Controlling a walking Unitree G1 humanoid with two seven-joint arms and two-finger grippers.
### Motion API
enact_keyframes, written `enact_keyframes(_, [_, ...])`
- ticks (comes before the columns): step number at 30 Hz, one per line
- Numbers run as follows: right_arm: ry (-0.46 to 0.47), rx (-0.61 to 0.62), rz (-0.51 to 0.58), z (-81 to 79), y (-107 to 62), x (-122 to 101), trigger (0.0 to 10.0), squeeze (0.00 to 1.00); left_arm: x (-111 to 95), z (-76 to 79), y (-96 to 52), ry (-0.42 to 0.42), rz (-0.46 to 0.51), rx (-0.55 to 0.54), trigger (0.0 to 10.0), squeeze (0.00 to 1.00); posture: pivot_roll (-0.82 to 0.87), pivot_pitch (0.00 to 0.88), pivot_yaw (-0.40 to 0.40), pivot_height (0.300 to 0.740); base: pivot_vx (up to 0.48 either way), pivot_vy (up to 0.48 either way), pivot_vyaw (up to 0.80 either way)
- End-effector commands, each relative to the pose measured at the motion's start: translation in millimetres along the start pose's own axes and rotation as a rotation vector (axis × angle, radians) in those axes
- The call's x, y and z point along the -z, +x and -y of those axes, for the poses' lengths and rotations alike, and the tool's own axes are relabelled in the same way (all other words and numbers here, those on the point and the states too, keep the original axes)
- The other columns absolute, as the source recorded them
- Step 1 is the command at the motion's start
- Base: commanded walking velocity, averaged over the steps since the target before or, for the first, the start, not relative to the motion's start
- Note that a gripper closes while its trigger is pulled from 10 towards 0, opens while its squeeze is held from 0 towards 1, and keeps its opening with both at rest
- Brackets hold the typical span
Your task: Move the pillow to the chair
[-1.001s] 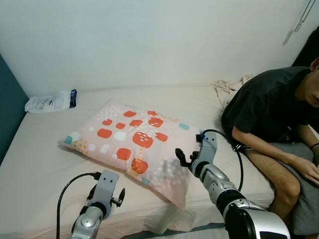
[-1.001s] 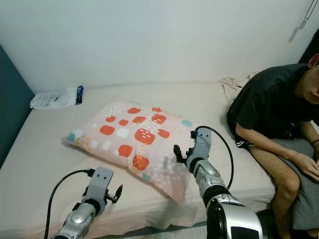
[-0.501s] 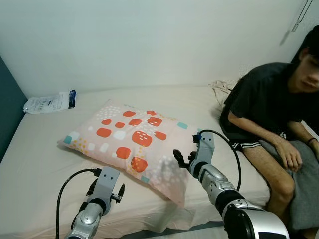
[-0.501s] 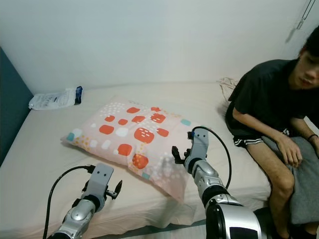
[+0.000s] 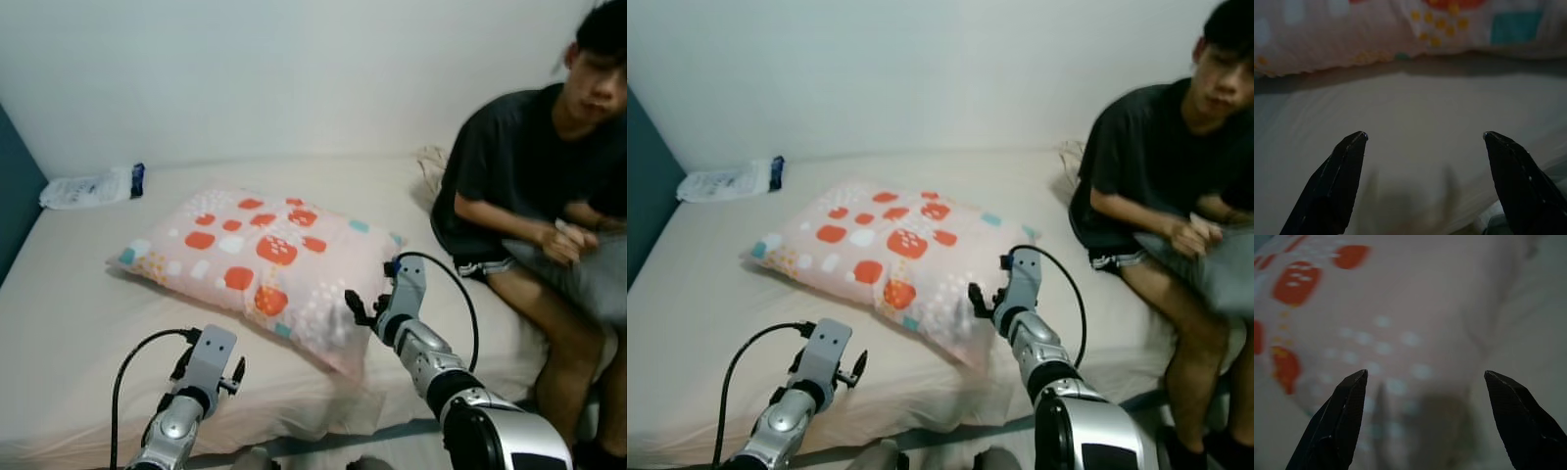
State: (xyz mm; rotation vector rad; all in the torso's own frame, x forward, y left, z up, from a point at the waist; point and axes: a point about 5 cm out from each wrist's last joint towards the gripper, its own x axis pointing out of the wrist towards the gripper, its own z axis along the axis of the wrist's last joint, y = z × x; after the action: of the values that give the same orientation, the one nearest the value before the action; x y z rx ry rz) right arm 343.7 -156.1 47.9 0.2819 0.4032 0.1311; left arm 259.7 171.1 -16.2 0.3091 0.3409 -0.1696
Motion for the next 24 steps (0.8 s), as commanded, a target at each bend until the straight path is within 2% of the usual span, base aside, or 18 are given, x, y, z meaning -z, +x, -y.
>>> enact_keyframes(1, [0.031,0.006,0.039,3.5,-0.1,-7,10.0,0.00,5,-6.9,-5.6,0.032,0.010,-0.015,10.0,0.00,-0.01,0.127,-0.024,0.591,0.000,0.000,0.00])
enact_keyframes(9, [0.084,0.007,0.136,11.5,-0.4,-29,10.0,0.00,9,-20.6,-15.6,0.059,0.045,-0.064,10.0,0.00,0.02,0.178,0.004,0.551,0.000,0.000,0.00])
enact_keyframes(14, [0.115,-0.039,0.187,12.1,-0.8,-39,10.0,0.00,10,-29.8,-21.9,0.077,0.070,-0.093,10.0,0.00,0.04,0.212,0.020,0.531,0.000,0.000,0.00])
enact_keyframes(15, [0.132,-0.081,0.189,11.1,-1.1,-40,10.0,0.00,10,-35.7,-25.8,0.091,0.087,-0.117,10.0,0.00,0.06,0.232,0.029,0.522,0.000,0.000,0.00])
enact_keyframes(21, [0.180,-0.186,0.209,5.8,-1.5,-42,10.0,0.00,11,-41.3,-33.0,0.105,0.108,-0.141,10.0,0.00,0.09,0.258,0.037,0.497,0.000,0.000,0.00])
enact_keyframes(24, [0.230,-0.360,0.277,-3.7,-2.3,-58,10.0,0.00,15,-42.0,-40.6,0.114,0.107,-0.147,10.0,0.00,0.10,0.273,0.037,0.477,0.000,0.000,0.00])
